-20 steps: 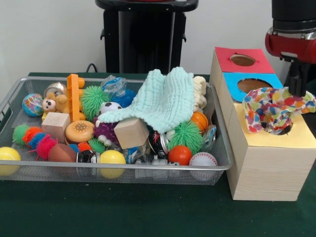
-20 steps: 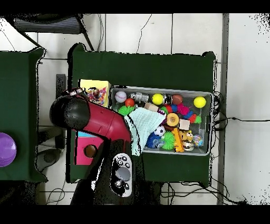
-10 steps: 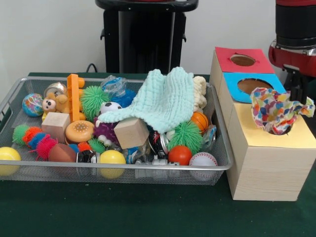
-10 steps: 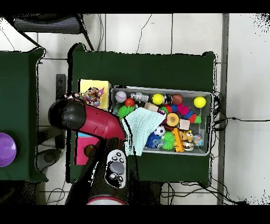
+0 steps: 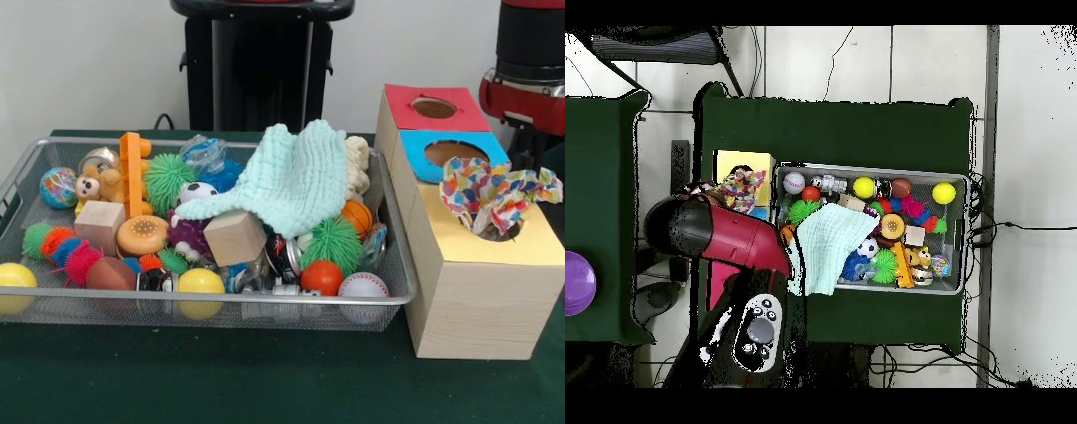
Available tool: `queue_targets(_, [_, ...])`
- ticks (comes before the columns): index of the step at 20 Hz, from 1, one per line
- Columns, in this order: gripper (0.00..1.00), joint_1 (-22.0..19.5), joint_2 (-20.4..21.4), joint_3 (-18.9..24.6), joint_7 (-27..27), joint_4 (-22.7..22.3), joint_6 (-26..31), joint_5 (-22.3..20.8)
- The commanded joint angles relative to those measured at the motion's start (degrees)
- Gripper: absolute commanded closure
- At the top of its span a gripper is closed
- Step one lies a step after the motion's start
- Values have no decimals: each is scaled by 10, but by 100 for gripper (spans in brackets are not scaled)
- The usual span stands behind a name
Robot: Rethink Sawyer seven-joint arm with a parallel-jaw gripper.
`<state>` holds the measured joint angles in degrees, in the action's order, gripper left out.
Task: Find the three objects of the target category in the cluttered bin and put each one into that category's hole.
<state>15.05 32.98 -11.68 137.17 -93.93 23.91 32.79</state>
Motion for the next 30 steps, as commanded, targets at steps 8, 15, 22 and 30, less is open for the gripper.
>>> queue_targets(8, [100, 20, -42, -80, 169, 29, 22, 22])
queue_targets(15, [100, -11, -33, -29, 140, 20, -21, 53])
queue_targets(22, [100, -56, -23, 61, 94, -4, -88, 75])
queue_targets(30, [100, -148, -53, 203, 60, -22, -175, 38])
